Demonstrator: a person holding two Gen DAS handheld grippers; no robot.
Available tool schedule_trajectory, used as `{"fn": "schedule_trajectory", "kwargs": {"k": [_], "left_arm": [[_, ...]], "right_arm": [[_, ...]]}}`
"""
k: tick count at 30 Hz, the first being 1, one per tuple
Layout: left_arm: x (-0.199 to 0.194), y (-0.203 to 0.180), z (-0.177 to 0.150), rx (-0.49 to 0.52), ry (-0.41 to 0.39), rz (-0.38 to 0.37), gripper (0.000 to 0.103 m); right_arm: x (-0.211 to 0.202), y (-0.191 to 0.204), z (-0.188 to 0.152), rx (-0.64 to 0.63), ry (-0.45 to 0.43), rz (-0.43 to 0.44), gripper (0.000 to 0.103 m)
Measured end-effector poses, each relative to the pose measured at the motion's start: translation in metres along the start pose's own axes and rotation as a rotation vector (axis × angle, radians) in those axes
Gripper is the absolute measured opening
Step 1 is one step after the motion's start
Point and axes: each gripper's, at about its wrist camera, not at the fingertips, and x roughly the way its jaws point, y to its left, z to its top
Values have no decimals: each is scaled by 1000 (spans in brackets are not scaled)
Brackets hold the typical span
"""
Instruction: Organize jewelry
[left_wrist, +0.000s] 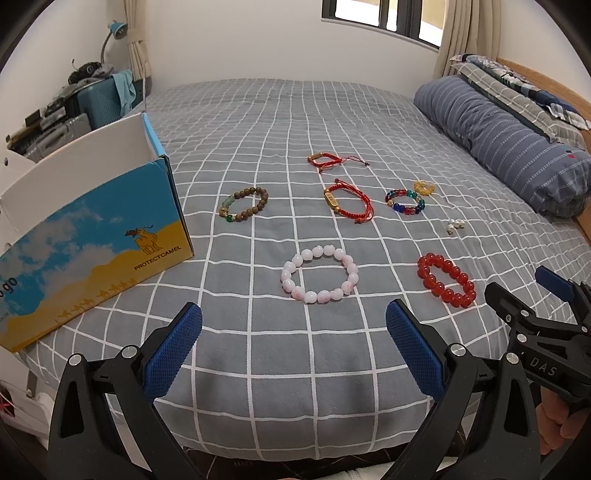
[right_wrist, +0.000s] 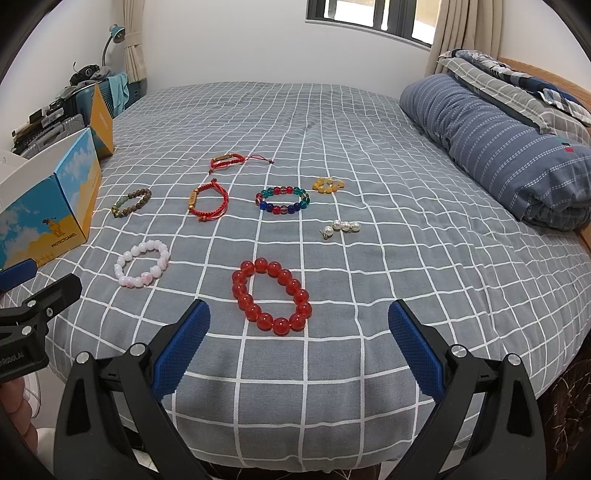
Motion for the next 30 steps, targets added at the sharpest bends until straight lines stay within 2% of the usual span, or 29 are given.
{"fn": "schedule_trajectory", "kwargs": {"k": [24,30], "left_arm": [[4,-5,0,7,19,-4,97],[14,-11,22,28,12,-10,97]], "right_arm": [[1,-2,-1,-2,0,1,93],[7,-11,16,-21,-3,-2,93]]}}
